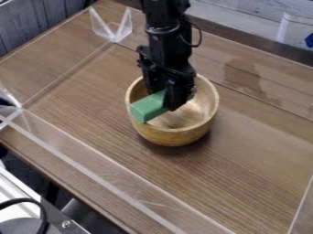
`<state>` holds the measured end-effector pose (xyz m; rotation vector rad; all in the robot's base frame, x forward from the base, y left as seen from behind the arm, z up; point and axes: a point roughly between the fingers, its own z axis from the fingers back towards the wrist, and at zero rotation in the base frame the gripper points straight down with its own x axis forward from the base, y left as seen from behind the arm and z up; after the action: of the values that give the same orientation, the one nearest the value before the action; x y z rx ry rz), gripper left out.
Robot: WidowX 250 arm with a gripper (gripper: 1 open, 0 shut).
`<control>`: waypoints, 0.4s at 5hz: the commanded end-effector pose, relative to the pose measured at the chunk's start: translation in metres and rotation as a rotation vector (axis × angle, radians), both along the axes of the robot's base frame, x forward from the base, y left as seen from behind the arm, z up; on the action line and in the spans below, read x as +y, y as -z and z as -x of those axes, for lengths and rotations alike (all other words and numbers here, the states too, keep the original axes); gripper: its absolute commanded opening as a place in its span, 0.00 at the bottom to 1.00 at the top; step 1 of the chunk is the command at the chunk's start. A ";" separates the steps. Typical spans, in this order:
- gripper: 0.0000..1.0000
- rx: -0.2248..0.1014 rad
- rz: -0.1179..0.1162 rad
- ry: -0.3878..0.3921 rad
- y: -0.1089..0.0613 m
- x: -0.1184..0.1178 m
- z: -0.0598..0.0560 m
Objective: Put the green block in the brown bowl
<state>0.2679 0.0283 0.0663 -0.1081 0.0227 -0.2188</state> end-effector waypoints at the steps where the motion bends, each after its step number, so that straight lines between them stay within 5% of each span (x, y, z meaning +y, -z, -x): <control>1: 0.00 -0.057 -0.009 -0.005 -0.013 0.005 -0.012; 2: 0.00 -0.056 -0.008 -0.007 -0.013 0.006 -0.013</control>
<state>0.2695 0.0293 0.0662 -0.1083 0.0224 -0.2189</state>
